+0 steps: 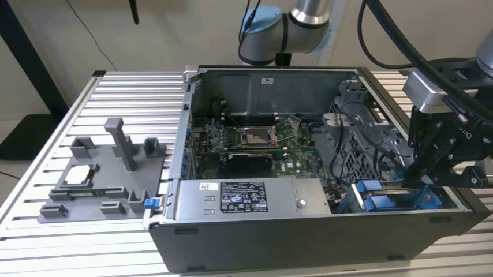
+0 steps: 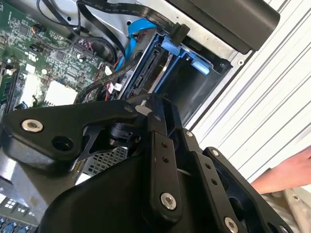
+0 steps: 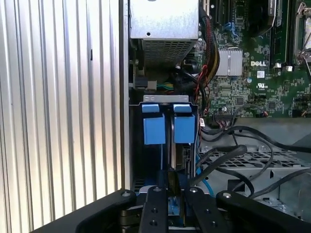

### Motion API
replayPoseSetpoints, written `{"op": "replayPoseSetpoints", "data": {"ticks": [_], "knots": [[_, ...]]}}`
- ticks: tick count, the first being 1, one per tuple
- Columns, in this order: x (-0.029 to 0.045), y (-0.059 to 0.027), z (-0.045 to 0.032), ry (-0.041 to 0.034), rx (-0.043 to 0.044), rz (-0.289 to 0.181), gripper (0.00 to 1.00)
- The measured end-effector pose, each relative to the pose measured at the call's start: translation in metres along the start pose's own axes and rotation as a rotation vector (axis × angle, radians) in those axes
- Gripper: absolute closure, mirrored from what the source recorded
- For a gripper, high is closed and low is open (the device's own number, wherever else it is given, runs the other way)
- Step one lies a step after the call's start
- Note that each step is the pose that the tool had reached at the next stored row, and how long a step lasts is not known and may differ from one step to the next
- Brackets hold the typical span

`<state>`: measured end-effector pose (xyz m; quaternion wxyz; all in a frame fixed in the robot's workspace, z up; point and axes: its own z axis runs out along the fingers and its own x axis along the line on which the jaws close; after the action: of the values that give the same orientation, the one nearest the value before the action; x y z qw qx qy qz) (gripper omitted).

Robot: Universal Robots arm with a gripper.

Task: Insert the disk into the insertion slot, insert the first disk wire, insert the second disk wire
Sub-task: 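Insert the first disk wire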

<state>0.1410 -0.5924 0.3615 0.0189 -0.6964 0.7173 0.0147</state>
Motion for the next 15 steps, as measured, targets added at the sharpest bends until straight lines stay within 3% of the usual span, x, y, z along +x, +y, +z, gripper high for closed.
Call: {"op": "replayPoseSetpoints", "data": {"ticks": [6,11,15], "knots": [[-0.0109,-0.0035,0.0079,-0.0003,0.0043,0.0,1.0],[-0.019,-0.0152,0.0131,-0.0002,0.0044,0.0,1.0],[-0.0252,-0.0161,0.0155,0.0,0.0045,0.0,1.0]]}}
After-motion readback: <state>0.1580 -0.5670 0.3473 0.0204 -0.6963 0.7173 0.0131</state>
